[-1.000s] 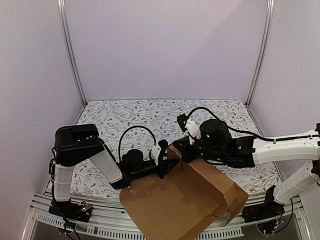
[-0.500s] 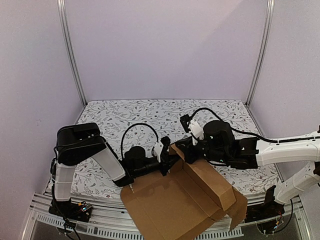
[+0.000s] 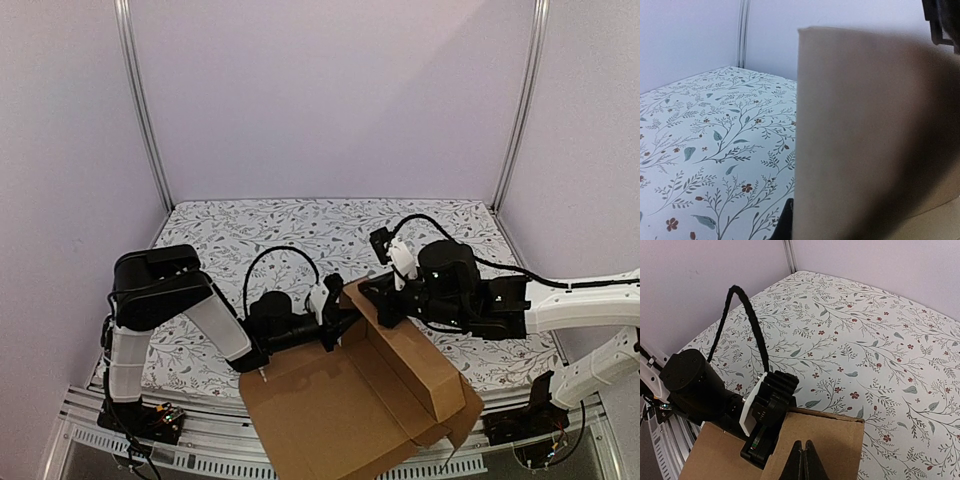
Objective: Fold the paper box
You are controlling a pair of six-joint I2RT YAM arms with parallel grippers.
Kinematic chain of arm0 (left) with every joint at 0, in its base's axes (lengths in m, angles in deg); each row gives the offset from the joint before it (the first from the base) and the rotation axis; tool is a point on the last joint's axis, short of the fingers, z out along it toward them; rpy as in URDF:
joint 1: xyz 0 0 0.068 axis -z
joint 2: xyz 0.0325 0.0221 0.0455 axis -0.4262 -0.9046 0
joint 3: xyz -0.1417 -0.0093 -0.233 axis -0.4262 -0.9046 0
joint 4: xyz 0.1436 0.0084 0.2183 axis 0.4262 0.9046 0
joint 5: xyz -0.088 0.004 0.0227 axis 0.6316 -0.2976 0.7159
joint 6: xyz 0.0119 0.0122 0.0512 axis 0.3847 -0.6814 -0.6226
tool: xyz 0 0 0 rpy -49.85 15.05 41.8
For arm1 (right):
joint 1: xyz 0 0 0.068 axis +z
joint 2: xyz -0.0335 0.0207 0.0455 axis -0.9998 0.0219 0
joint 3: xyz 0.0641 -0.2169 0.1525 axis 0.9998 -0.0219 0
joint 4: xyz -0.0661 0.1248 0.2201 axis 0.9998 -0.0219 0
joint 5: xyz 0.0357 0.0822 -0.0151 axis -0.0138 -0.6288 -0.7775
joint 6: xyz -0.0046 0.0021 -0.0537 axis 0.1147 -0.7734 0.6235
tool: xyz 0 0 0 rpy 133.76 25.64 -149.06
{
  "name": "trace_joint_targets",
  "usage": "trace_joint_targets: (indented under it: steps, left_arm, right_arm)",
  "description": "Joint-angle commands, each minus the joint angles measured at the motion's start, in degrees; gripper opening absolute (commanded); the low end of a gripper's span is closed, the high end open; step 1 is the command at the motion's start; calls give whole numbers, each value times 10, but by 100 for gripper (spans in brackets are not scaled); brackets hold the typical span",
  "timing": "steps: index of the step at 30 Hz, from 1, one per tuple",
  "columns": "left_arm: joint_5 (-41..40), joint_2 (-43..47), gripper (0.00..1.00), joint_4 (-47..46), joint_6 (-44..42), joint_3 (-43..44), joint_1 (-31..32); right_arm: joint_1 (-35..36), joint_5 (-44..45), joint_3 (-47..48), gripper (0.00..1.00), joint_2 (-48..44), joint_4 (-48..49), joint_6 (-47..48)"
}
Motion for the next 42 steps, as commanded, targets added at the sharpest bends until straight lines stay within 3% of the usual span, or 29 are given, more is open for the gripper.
trace_joint_targets:
  steps: [1, 10, 18, 31, 42]
  left_arm:
    - [-11, 15, 0, -93, -35, 10, -12]
    - [57, -3, 0, -67, -57, 46, -55]
    - [152, -17, 0, 31, -64, 111, -98]
    - [160, -27, 0, 107, -62, 141, -108]
    - [146, -24, 0, 66, -35, 105, -93]
  right_arm:
    - [2, 16, -3, 5, -21, -24, -5]
    - [-1, 55, 21, 6, -13, -30, 34]
    - [-39, 26, 48, 5, 7, -28, 64]
    - [-106, -33, 90, 3, 65, -3, 72]
    - [-110, -59, 99, 0, 108, 19, 55]
